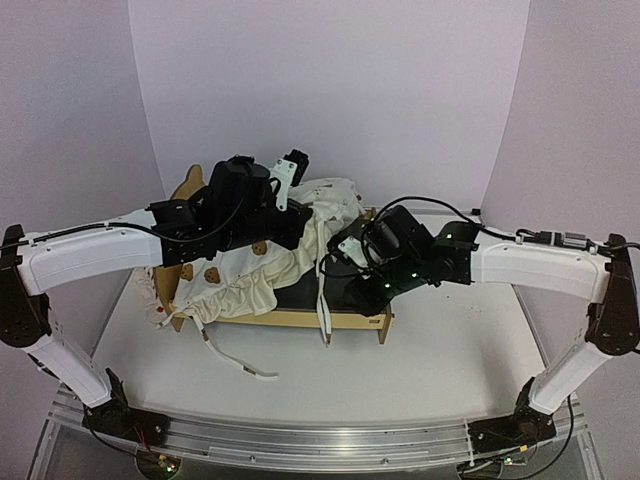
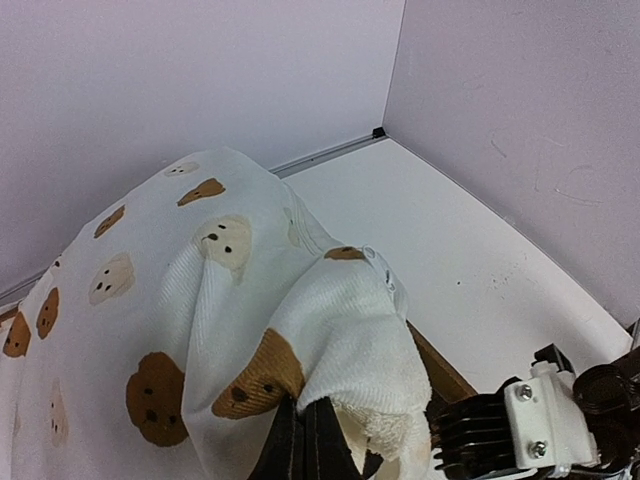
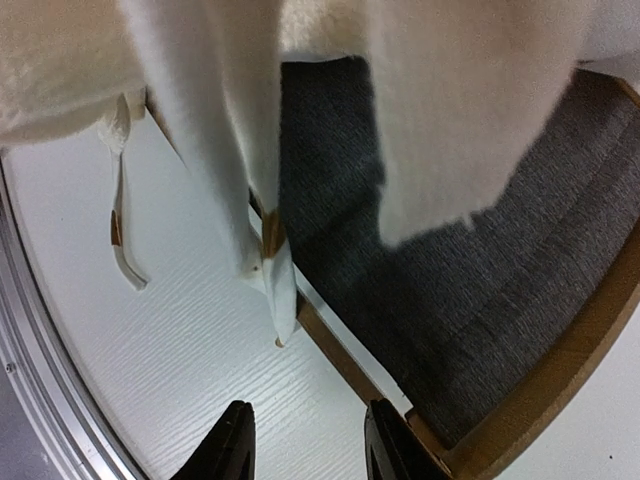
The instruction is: Set up the pet bed
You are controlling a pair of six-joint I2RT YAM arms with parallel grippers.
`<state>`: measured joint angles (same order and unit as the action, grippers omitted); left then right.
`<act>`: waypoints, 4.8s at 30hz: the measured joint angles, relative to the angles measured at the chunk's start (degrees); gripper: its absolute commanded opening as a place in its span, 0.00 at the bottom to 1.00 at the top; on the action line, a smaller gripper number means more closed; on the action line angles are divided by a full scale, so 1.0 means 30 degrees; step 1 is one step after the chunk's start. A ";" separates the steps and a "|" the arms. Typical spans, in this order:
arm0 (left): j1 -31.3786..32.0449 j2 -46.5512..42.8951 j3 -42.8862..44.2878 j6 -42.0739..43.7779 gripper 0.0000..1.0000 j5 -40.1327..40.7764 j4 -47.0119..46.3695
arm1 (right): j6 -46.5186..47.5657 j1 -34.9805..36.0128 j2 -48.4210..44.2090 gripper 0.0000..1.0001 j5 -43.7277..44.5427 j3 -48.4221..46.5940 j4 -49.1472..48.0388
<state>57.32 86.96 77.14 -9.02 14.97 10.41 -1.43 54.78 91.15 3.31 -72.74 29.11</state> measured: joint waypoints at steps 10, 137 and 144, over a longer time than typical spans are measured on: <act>-0.0007 -0.0166 -0.0015 0.0000 0.00 -0.0204 0.0005 | 0.0649 0.0000 0.1330 0.33 -0.0431 0.0751 -0.4187; -0.0036 -0.0597 -0.0044 -0.0138 0.00 -0.0797 0.0177 | -0.2521 -0.1005 -0.0364 0.00 0.1969 0.2058 -0.6047; -0.0036 -0.0539 -0.0044 -0.0142 0.00 -0.0943 0.0177 | -0.2083 -0.1005 -0.0894 0.00 0.2746 0.1863 -0.4681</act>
<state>57.21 85.34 77.01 -9.44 12.14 10.94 -7.68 51.77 88.47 11.55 -67.15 15.07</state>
